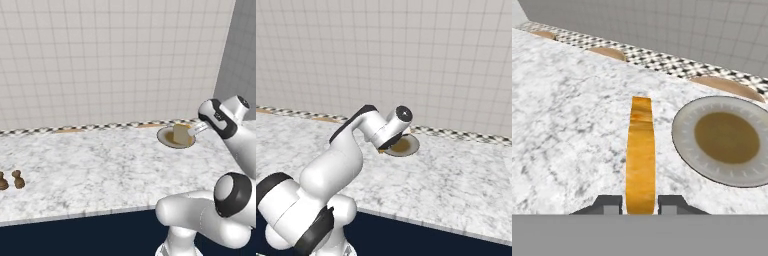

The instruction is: Start the toaster. Once the lever pops up, take the bread to the plate on the dining counter.

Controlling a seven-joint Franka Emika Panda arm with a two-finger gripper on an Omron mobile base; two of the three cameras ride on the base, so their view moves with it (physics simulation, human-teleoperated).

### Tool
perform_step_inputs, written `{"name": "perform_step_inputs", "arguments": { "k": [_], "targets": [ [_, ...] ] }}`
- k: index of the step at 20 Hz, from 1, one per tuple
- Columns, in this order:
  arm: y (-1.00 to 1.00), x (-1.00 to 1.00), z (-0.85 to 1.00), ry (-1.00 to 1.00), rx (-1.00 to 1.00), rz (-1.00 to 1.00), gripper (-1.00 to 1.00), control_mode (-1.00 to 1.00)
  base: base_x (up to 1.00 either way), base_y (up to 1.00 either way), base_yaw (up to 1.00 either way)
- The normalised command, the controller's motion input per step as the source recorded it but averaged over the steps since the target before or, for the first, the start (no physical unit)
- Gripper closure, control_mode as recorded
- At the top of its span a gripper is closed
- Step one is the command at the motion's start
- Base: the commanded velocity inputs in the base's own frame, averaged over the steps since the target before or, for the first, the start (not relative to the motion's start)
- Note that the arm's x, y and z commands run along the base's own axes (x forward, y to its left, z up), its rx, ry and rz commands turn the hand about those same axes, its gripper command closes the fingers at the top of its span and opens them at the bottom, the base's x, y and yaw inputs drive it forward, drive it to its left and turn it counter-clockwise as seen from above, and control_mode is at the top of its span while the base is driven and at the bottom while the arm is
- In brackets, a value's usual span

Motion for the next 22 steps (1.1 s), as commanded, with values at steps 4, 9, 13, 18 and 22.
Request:
{"name": "perform_step_inputs", "arguments": {
  "k": [4, 9, 13, 18, 22],
  "targets": [
    [0.00, 0.17, -0.06, 0.00, 0.00, 0.00, 1.00, -1.00, 0.00, 0.00, 0.00],
    [-0.02, 0.11, -0.17, 0.00, 0.00, 0.00, 1.00, -1.00, 0.00, 0.00, 0.00],
    [-0.02, 0.21, -0.07, 0.00, 0.00, 0.00, 1.00, -1.00, 0.00, 0.00, 0.00],
    [-0.12, 0.28, -0.07, 0.00, 0.00, 0.00, 1.00, -1.00, 0.00, 0.00, 0.00],
    [-0.08, 0.16, -0.16, 0.00, 0.00, 0.00, 1.00, -1.00, 0.00, 0.00, 0.00]
  ]
}}
